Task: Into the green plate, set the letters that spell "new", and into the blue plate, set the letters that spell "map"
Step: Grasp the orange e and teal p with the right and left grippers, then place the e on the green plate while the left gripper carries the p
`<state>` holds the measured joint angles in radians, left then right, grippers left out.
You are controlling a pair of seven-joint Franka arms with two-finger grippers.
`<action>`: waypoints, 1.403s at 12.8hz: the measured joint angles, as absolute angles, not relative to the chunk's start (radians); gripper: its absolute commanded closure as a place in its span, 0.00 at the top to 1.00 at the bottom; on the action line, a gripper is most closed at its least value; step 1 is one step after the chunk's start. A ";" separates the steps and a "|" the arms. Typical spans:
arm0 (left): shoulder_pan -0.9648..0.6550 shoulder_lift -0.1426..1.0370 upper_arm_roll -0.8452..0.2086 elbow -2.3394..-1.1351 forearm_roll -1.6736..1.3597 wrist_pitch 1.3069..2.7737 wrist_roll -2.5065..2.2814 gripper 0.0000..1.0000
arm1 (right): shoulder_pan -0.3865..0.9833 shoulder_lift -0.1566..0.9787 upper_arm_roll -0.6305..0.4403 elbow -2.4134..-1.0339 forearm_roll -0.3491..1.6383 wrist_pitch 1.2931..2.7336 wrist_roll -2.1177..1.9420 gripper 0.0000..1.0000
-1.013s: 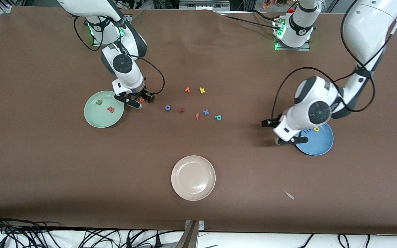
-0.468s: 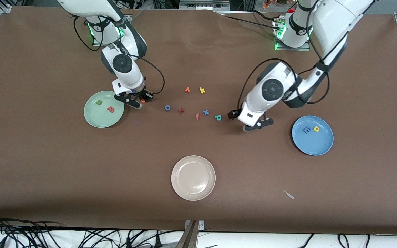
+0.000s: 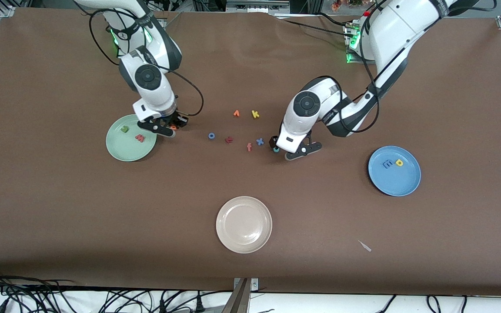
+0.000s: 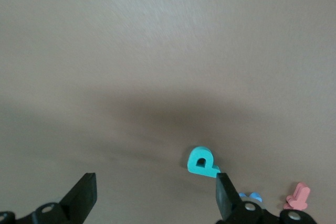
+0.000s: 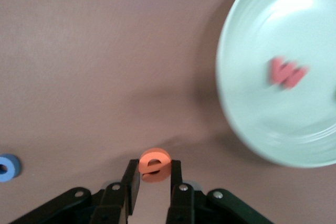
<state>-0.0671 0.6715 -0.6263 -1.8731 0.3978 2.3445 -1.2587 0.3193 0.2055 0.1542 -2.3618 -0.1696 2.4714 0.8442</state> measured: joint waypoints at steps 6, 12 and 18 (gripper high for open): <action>-0.225 0.709 -0.515 -1.810 0.398 2.344 -1.291 0.97 | 0.315 0.174 -0.047 -2.346 -0.169 2.420 0.411 0.10; -0.228 0.727 -0.511 -1.803 0.398 2.344 -1.291 0.83 | 0.308 0.270 -0.168 -2.368 -0.169 2.562 0.192 0.59; -0.233 0.749 -0.510 -1.765 0.398 2.344 -1.292 0.68 | 0.307 0.267 -0.214 -2.345 -0.164 2.555 0.118 1.00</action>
<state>-0.2327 0.7495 -0.5105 -1.7654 0.3978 2.3445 -1.2922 0.3074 0.2668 -0.2140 -2.3454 -0.1636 2.5555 0.1182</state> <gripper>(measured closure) 0.238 0.242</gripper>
